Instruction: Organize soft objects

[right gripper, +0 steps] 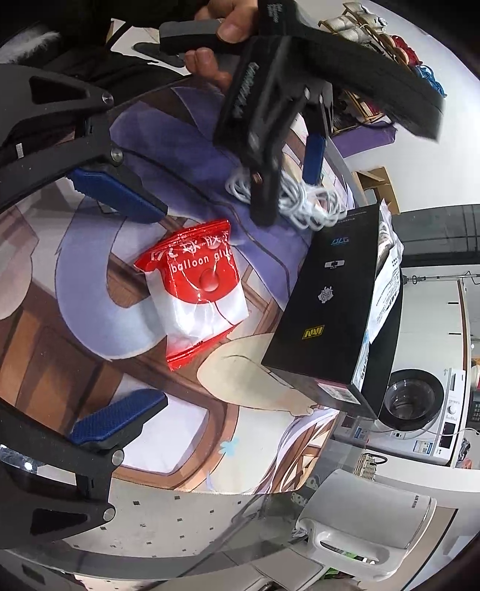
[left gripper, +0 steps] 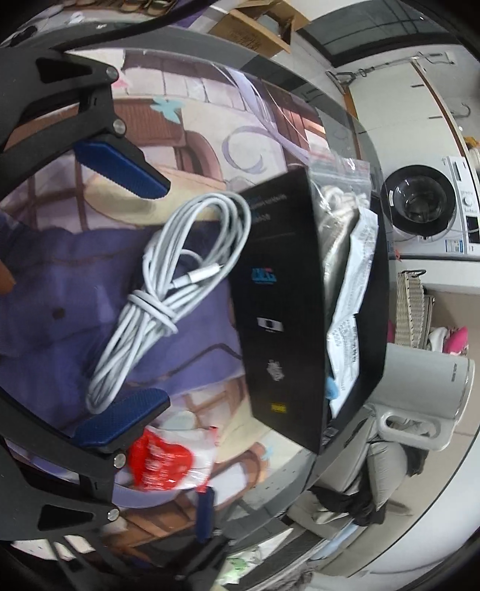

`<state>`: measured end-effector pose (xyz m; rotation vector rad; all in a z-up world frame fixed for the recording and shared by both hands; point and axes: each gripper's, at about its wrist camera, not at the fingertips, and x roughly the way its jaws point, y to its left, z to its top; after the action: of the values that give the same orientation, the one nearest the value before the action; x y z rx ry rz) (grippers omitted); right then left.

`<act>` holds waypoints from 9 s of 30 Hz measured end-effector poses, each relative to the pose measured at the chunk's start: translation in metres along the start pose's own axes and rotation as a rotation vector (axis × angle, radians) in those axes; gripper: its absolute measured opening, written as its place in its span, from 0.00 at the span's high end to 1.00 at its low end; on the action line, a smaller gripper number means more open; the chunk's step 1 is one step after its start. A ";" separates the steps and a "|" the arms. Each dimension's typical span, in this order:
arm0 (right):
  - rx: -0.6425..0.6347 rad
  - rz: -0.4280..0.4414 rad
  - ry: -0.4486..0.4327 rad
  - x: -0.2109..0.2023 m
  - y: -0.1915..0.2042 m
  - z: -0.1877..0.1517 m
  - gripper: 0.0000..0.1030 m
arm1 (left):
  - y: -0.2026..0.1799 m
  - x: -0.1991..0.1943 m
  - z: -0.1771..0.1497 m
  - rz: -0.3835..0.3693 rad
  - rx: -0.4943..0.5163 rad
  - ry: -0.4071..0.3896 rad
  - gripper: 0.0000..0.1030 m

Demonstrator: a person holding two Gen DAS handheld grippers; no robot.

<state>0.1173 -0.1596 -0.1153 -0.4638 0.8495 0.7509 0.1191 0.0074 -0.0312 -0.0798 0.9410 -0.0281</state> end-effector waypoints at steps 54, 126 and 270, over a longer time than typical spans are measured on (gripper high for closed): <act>-0.007 0.016 -0.110 -0.009 0.012 0.011 0.42 | 0.001 -0.027 -0.020 -0.006 0.048 -0.167 0.74; -0.048 -0.094 -0.231 0.008 -0.033 0.131 0.21 | -0.006 -0.003 0.120 -0.041 0.134 -0.262 0.74; 0.081 -0.165 -0.523 -0.046 -0.006 0.043 0.00 | 0.025 -0.054 0.005 0.124 -0.036 -0.473 0.00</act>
<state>0.1238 -0.1547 -0.0524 -0.2421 0.3459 0.6407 0.0911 0.0354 0.0130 -0.0578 0.4726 0.1181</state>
